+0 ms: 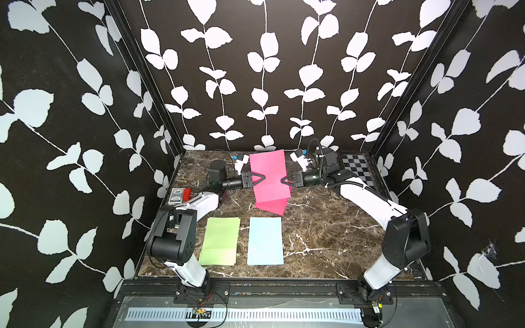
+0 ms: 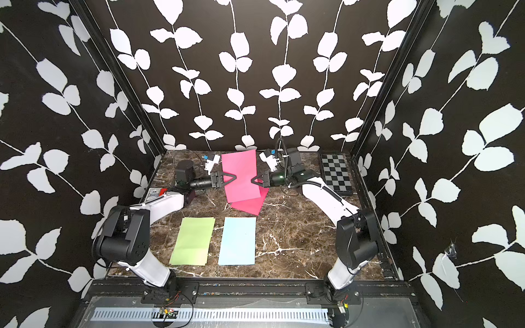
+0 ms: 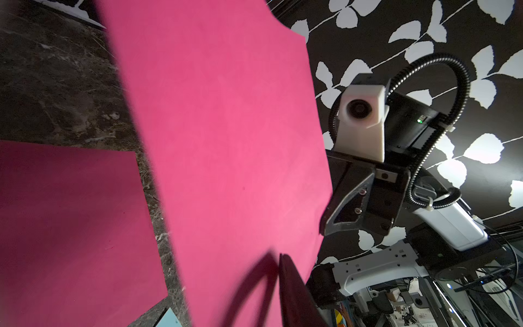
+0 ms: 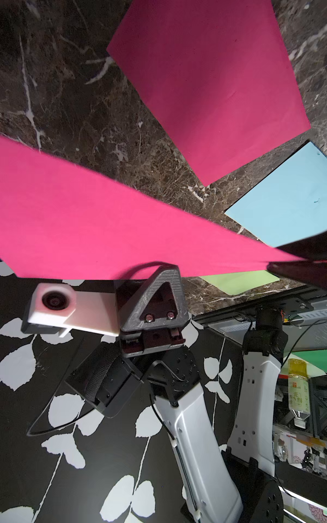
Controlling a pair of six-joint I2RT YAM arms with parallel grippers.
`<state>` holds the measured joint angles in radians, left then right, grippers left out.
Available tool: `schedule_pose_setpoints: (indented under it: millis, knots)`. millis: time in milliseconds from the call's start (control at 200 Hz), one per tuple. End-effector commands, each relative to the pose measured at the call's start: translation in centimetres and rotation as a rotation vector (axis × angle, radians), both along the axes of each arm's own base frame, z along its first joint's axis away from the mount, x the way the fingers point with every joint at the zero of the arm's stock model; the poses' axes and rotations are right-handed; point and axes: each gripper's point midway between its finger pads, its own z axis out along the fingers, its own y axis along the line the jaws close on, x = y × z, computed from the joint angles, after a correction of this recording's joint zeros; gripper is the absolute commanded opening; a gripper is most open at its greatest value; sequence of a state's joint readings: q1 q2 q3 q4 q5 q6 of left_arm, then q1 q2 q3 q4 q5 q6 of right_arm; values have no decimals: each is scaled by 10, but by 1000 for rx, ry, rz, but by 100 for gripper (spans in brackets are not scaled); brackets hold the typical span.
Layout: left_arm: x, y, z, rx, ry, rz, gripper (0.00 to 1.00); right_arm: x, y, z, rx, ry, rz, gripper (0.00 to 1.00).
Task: Sort the scattered colored papers by color
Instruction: Pick up the colored paper from the center of the board.
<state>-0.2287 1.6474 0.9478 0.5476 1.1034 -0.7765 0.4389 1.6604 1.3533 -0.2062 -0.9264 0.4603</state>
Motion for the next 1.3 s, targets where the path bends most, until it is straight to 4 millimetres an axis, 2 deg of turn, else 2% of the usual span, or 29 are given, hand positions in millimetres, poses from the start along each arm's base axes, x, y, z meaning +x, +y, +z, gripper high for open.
schedule_pose_setpoints:
  millis: [0, 200, 315, 330, 350, 570, 625, 720, 925, 1015, 1055, 1080, 1190, 1295]
  knots:
    - [-7, -1, 24, -14, -79, -21, 26, 1, -4, -4, 4, -12, -5, 0]
    - [-8, -2, 27, -16, -85, -25, 16, 1, -5, -6, 4, -4, -2, 0]
    - [-9, -3, 26, -15, -84, -27, 15, 1, -5, -7, 3, -3, -4, 0]
    - [-9, -3, 26, -15, -84, -27, 15, 1, -5, -7, 3, -4, -4, 1]
    - [-9, -3, 26, -15, -83, -28, 14, -2, -7, -17, -7, 20, -5, 2]
    - [-10, -5, 27, -15, -86, -31, 4, -1, -8, -20, -11, 23, -13, 22]
    - [-11, -5, 27, -15, -87, -34, 0, -1, -8, -21, -13, 26, -16, 24]
    - [-11, -5, 28, -12, -88, -32, 0, 0, -8, -22, -12, 28, -20, 30]
    - [-13, -8, 29, 8, -97, -28, 0, 1, -12, -19, -21, 22, -46, 35]
    - [-15, -12, 31, 29, -104, -27, 0, 1, -20, -22, -61, 12, -89, 36]
    - [-17, -15, 31, 41, -107, -27, 0, 4, -27, -32, -107, 23, -124, 37]
    - [-18, -17, 32, 48, -112, -29, 0, 2, -34, -25, -126, -1, -150, 37]
    - [-23, -28, 42, 69, -135, -30, 0, 1, -59, -33, -255, -33, -251, 38]
    - [-25, -39, 50, 81, -151, -25, 0, -5, -86, -30, -345, -82, -357, 42]
